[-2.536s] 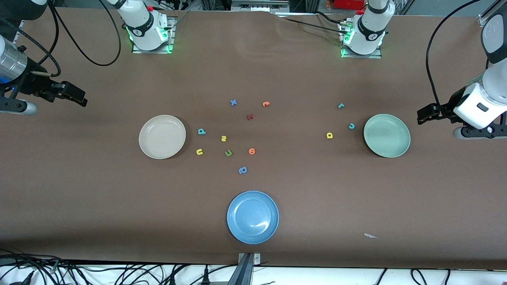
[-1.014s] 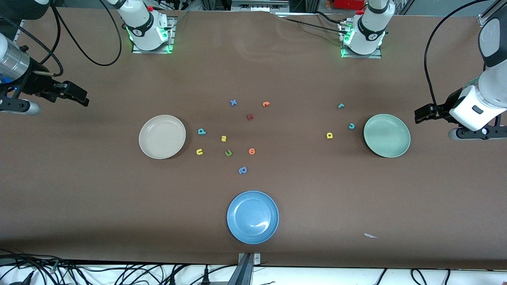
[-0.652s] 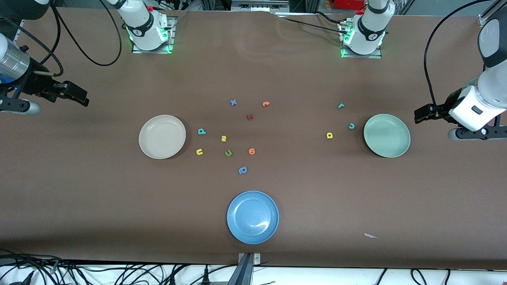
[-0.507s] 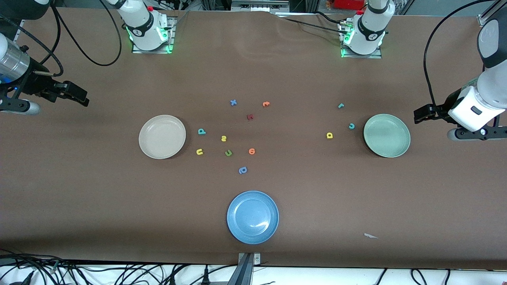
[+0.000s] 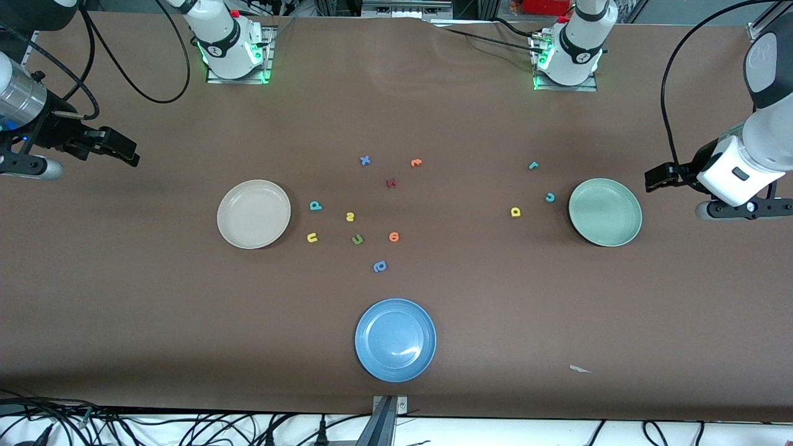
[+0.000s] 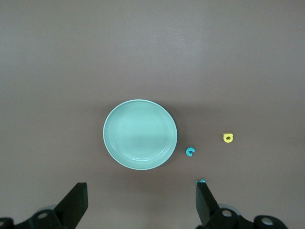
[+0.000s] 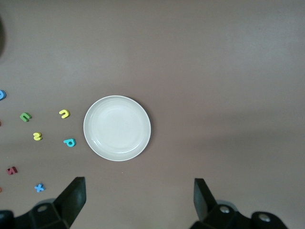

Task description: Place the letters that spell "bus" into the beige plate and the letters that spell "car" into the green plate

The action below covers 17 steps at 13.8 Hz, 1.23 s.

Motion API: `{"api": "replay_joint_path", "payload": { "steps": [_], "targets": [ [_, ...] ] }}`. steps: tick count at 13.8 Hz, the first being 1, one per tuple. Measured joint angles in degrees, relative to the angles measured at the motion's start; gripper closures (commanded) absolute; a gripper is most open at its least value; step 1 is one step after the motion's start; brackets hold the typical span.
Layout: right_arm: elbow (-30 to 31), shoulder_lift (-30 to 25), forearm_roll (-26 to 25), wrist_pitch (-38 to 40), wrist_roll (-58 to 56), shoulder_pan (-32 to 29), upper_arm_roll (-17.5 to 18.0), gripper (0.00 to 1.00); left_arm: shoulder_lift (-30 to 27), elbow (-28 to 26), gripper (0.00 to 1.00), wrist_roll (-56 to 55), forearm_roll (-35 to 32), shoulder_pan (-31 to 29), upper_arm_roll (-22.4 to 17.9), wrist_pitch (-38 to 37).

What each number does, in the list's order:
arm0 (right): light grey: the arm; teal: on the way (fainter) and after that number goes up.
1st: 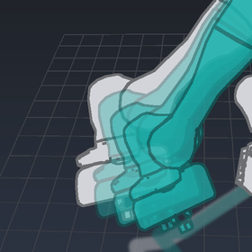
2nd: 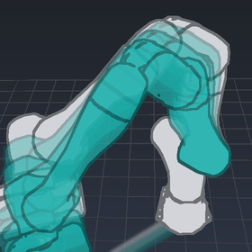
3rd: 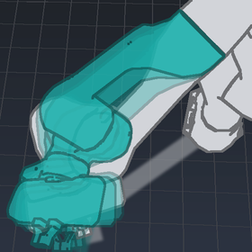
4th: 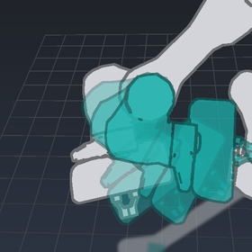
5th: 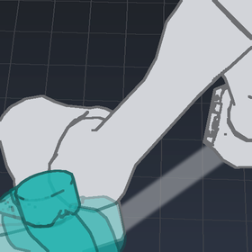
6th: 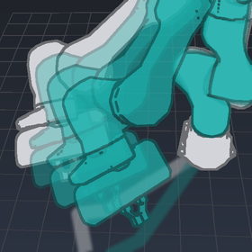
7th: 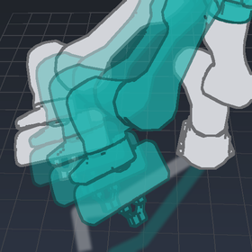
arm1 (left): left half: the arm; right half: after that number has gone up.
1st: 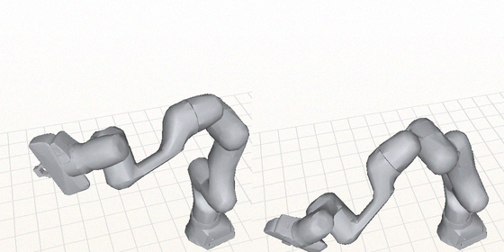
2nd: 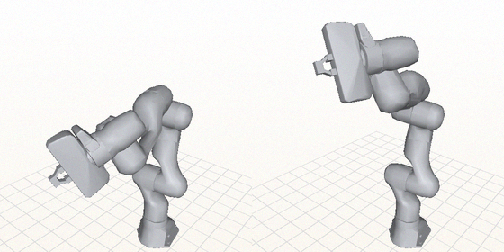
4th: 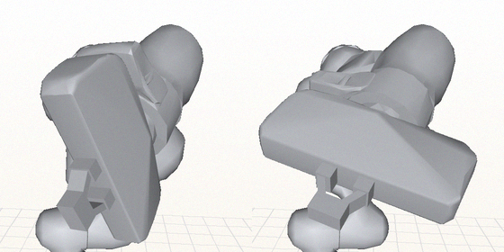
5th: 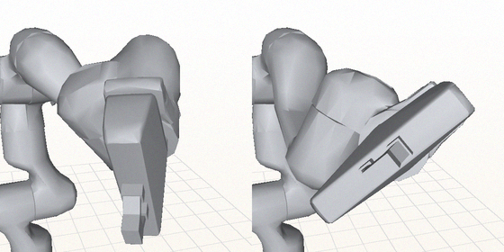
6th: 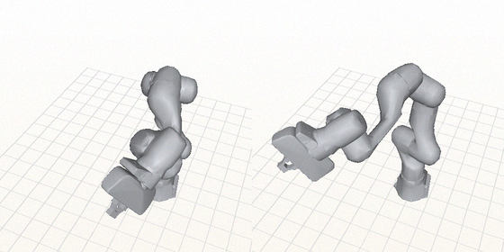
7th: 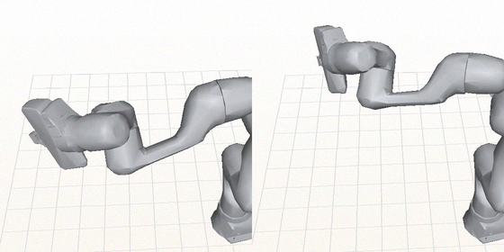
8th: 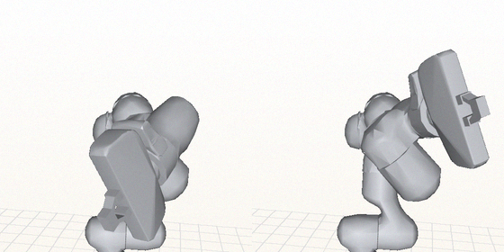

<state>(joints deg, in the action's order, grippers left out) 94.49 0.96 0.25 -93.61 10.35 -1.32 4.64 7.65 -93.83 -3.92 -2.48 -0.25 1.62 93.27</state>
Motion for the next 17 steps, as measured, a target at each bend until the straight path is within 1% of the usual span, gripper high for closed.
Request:
{"api": "replay_joint_path", "payload": {
  "steps": [17],
  "targets": [
    [0.0,0.0,0.0,-0.05,0.02,0.87,0.14,0.0,0.44,0.0,0.0,-1.16,0.0,0.69,0.0,-0.08]
  ]
}}
